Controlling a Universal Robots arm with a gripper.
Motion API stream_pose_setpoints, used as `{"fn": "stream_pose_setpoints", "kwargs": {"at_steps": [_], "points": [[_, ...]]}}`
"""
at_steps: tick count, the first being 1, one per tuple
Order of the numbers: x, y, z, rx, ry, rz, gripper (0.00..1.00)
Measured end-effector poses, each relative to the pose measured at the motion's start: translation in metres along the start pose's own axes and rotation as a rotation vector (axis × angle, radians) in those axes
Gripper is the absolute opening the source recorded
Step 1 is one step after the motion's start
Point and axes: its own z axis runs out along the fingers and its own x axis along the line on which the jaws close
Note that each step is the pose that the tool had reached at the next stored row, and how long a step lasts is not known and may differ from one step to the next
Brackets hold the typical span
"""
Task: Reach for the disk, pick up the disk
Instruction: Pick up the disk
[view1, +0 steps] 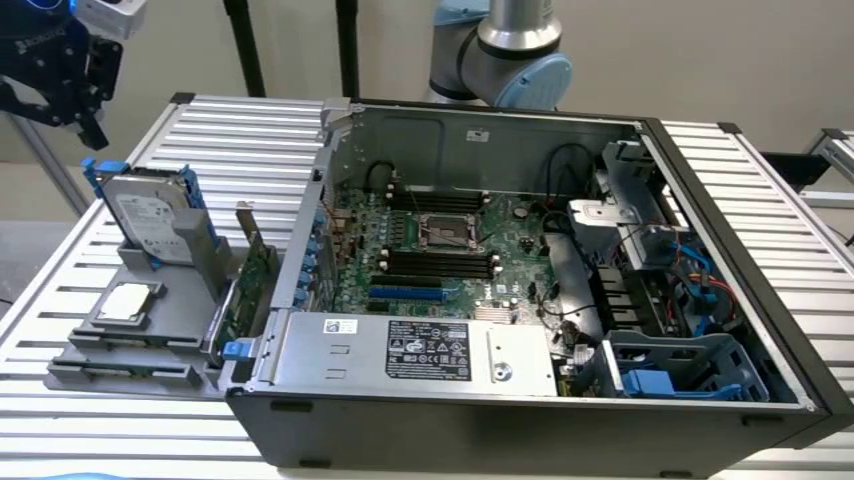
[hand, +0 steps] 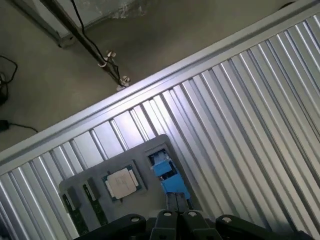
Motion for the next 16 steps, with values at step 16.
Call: {"fn": "stream_pose_setpoints", "kwargs": {"at_steps": [16], "points": [[0.0001, -0.0001, 0.0031, -0.0106, 0.0017, -0.289, 0.11]]}}
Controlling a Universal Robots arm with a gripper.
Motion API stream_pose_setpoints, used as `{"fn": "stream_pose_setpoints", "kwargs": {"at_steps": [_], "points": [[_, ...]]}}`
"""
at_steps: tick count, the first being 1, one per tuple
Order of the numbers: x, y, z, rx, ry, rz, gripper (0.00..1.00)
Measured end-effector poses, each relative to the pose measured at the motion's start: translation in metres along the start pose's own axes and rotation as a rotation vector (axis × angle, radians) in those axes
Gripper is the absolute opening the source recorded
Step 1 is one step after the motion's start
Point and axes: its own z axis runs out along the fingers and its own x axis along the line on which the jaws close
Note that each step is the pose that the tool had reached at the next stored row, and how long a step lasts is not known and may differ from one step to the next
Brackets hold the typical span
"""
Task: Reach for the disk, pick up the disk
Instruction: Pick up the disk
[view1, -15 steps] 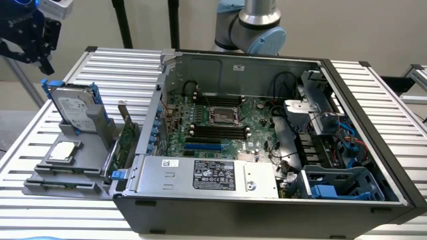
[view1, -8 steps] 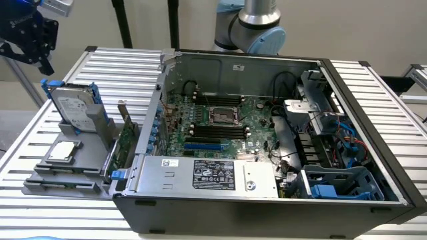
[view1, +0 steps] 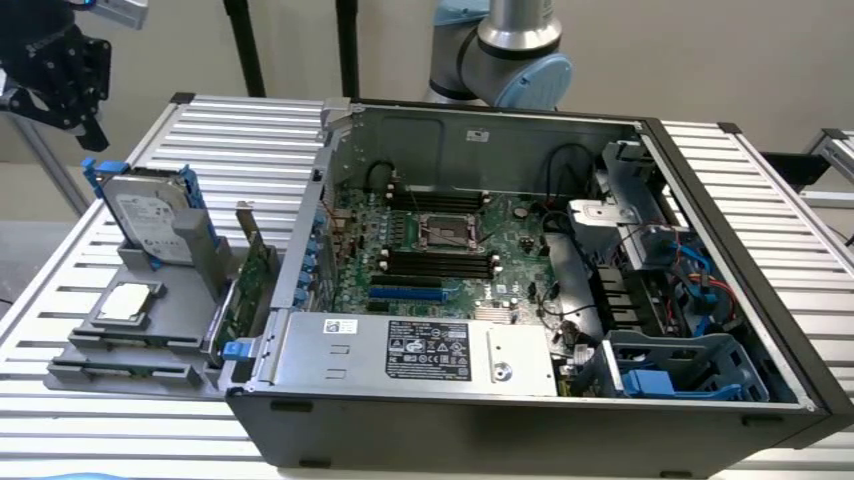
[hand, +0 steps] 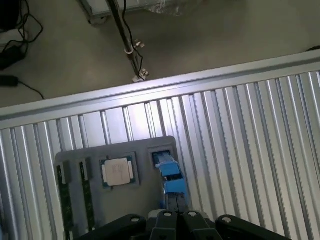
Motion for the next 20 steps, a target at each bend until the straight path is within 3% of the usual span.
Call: {"fn": "stream_pose_setpoints", "kwargs": {"at_steps": [6, 13, 15, 17, 18, 20], "points": [[-0.0008, 0.0001, 0.0001, -0.0034, -0.0031, -0.074, 0.11], [-0.0027, -0.0039, 0.0000, -0.0038, -0.0027, -0.085, 0.11], [-0.0026, -0.0040, 0.0000, -0.0018, -0.0029, -0.087, 0.12], [-0.0026, -0.0041, 0.0003, 0.0041, -0.0037, -0.088, 0.24], [-0.0026, -0.0040, 0.0008, 0.0088, -0.0043, -0.089, 0.24], [-0.0026, -0.0041, 0.0022, 0.0128, -0.0048, -0.092, 0.36]]}}
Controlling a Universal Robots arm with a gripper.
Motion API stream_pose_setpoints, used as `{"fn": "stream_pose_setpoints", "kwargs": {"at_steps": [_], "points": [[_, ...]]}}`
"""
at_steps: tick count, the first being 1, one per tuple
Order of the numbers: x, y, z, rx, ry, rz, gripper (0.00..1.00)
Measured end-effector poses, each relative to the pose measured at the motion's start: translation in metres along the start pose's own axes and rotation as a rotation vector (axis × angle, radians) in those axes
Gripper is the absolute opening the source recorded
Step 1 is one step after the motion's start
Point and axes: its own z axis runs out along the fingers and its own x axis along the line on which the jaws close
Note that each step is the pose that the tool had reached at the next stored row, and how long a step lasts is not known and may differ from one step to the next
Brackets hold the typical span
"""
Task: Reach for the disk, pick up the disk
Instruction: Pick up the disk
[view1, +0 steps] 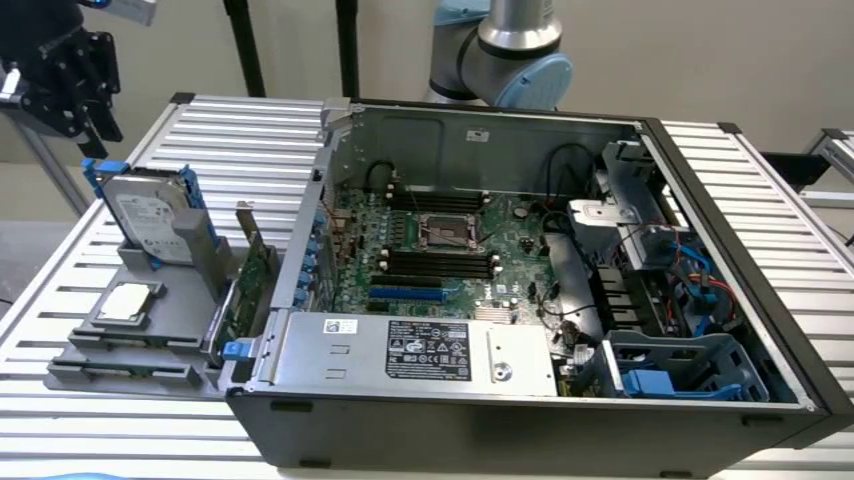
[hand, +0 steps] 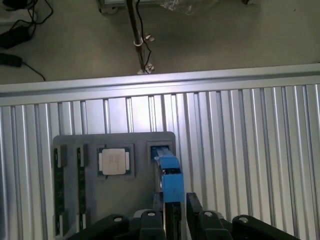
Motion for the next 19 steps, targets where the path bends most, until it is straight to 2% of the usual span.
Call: {"fn": "stream_pose_setpoints", "kwargs": {"at_steps": [1, 3, 4, 5, 9, 14, 19], "points": [[0.000, 0.0000, 0.0009, 0.0015, 0.0001, -0.003, 0.36], [0.000, 0.0002, 0.0033, 0.0063, -0.0001, -0.009, 0.48], [0.000, 0.0005, 0.0048, 0.0084, -0.0003, -0.013, 0.48], [0.000, 0.0010, 0.0062, 0.0098, -0.0003, -0.018, 0.54], [0.001, 0.0042, 0.0131, 0.0128, -0.0003, -0.039, 0.54], [-0.001, 0.0050, 0.0224, 0.0198, -0.0007, -0.052, 0.54], [0.000, 0.0054, 0.0314, 0.0217, -0.0008, -0.052, 0.54]]}}
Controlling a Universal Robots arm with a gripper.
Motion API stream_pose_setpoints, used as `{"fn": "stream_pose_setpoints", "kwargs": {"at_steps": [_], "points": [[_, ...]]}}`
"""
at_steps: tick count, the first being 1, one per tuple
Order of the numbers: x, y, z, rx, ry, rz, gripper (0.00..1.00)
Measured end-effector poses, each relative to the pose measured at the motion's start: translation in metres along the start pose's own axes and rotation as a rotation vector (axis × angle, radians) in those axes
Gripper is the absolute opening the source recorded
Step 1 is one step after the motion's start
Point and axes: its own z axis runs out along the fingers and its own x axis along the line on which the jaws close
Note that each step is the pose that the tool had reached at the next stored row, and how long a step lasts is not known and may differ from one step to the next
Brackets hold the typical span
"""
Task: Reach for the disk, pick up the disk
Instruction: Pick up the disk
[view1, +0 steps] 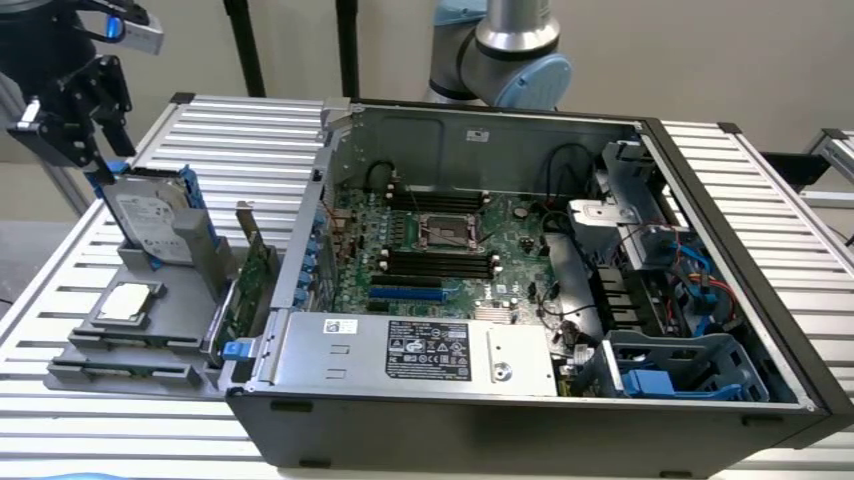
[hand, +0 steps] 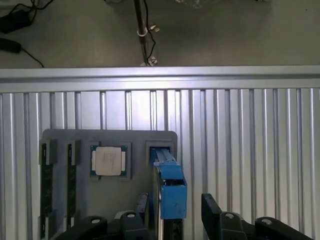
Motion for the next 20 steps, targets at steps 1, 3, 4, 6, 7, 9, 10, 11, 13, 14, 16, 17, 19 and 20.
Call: {"fn": "stream_pose_setpoints", "kwargs": {"at_steps": [1, 3, 4, 6, 7, 9, 10, 11, 13, 14, 16, 17, 19, 20], "points": [[0.000, 0.0001, 0.0017, 0.0000, 0.0000, 0.000, 0.54], [0.000, 0.0001, 0.0055, 0.0001, 0.0000, 0.000, 0.54], [0.000, 0.0002, 0.0073, 0.0000, 0.0001, 0.000, 0.54], [0.000, 0.0004, 0.0109, 0.0001, 0.0000, 0.000, 0.54], [0.001, 0.0006, 0.0127, 0.0001, 0.0000, 0.001, 0.54], [0.001, 0.0017, 0.0164, 0.0002, 0.0000, 0.001, 0.54], [0.001, 0.0027, 0.0182, 0.0001, 0.0001, 0.001, 0.54], [0.001, 0.0036, 0.0200, 0.0001, 0.0001, 0.002, 0.54], [0.001, 0.0054, 0.0235, 0.0003, 0.0000, 0.004, 0.54], [0.001, 0.0056, 0.0255, 0.0003, 0.0000, 0.005, 0.54], [0.001, 0.0057, 0.0289, 0.0003, 0.0001, 0.006, 0.54], [0.001, 0.0057, 0.0306, 0.0003, 0.0001, 0.006, 0.54], [0.002, 0.0058, 0.0330, 0.0004, 0.0001, 0.006, 0.54], [0.002, 0.0058, 0.0336, 0.0004, 0.0001, 0.006, 0.54]]}}
